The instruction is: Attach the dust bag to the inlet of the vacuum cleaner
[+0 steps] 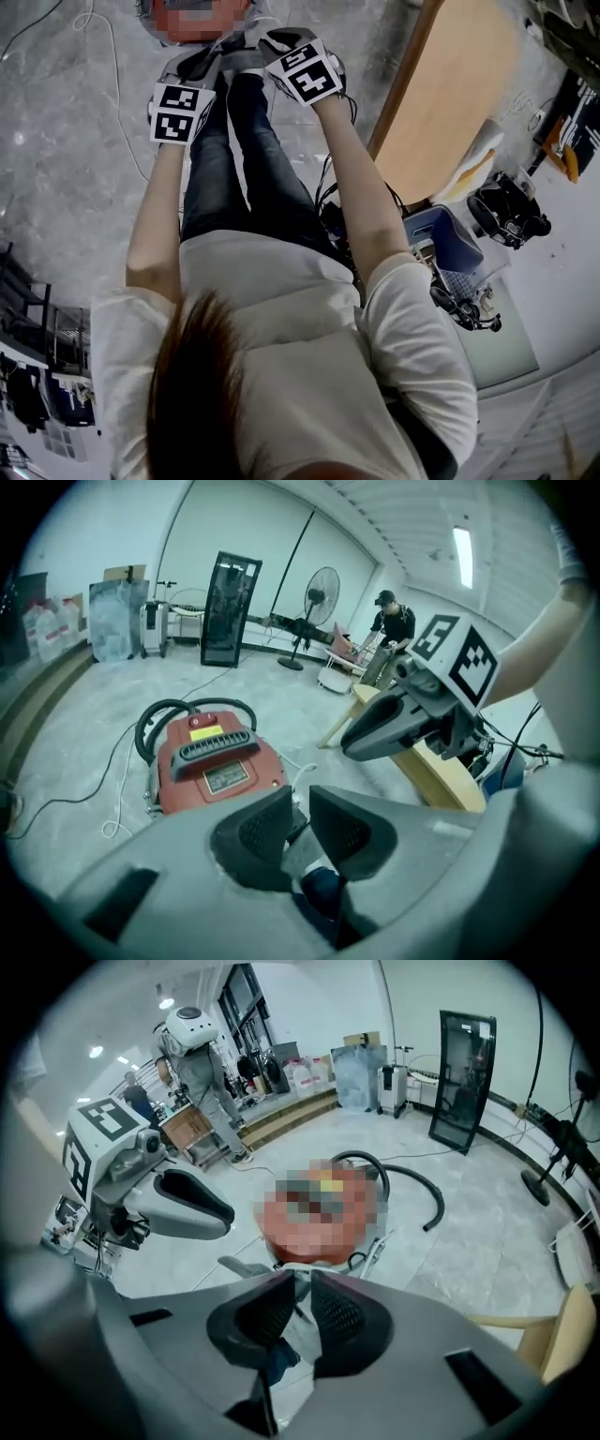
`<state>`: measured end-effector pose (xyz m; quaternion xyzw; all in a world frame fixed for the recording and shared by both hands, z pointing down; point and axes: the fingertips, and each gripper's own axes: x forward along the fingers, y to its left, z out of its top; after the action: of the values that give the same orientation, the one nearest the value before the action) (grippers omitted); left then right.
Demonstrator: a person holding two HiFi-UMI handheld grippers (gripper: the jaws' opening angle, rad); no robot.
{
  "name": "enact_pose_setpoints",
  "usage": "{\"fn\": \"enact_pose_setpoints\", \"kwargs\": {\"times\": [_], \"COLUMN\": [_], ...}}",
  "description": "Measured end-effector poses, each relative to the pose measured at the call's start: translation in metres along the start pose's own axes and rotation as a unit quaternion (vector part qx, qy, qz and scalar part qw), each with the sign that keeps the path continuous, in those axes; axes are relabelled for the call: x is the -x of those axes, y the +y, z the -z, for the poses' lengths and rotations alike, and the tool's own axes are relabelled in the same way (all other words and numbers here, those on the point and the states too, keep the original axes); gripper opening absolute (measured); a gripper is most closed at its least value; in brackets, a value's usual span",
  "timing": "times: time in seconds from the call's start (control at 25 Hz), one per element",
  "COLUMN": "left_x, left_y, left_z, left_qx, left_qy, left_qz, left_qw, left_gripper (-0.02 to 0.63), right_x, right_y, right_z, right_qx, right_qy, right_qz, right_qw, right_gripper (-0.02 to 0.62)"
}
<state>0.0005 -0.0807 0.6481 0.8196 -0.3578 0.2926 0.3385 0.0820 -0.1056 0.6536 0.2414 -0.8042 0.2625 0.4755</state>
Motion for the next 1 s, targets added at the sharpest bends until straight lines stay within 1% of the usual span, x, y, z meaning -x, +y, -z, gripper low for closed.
{"fn": "enact_pose_setpoints", "kwargs": {"times": [0.04, 0.16, 0.24, 0.36, 0.6, 0.8, 1.0], "left_x": [0.006, 0.024, 0.036, 0.050, 0.083, 0.110, 0.131], "left_y": [-0.002, -0.006, -0.011, -0.023, -0.046, -0.061, -0.073], "left_z": [-0.008, -0.035, -0.056, -0.082, -0.118, -0.139, -0.157], "left_qx": [-0.006, -0.014, -0.010, -0.011, -0.015, -0.013, -0.018], "left_qy": [-0.007, -0.034, -0.059, -0.085, -0.118, -0.145, -0.168], "left_qz": [-0.003, -0.019, -0.025, -0.028, -0.042, -0.058, -0.070], "left_qw": [1.0000, 0.9991, 0.9979, 0.9959, 0.9920, 0.9876, 0.9832], "left_gripper": [0.062, 0.035, 0.031, 0.023, 0.018, 0.018, 0.018], "right_x": [0.008, 0.032, 0.047, 0.071, 0.125, 0.164, 0.198], "right_y": [0.000, 0.003, 0.007, 0.013, 0.018, 0.019, 0.026], "right_z": [-0.007, -0.029, -0.043, -0.063, -0.094, -0.108, -0.115], "right_qx": [0.005, 0.016, 0.016, 0.016, 0.007, -0.023, -0.030], "right_qy": [-0.008, -0.026, -0.044, -0.069, -0.126, -0.172, -0.208], "right_qz": [0.004, 0.009, 0.008, 0.010, 0.018, 0.016, 0.018], "right_qw": [1.000, 0.999, 0.999, 0.997, 0.992, 0.985, 0.978], "right_gripper": [0.049, 0.009, 0.003, 0.002, 0.002, 0.002, 0.002]}}
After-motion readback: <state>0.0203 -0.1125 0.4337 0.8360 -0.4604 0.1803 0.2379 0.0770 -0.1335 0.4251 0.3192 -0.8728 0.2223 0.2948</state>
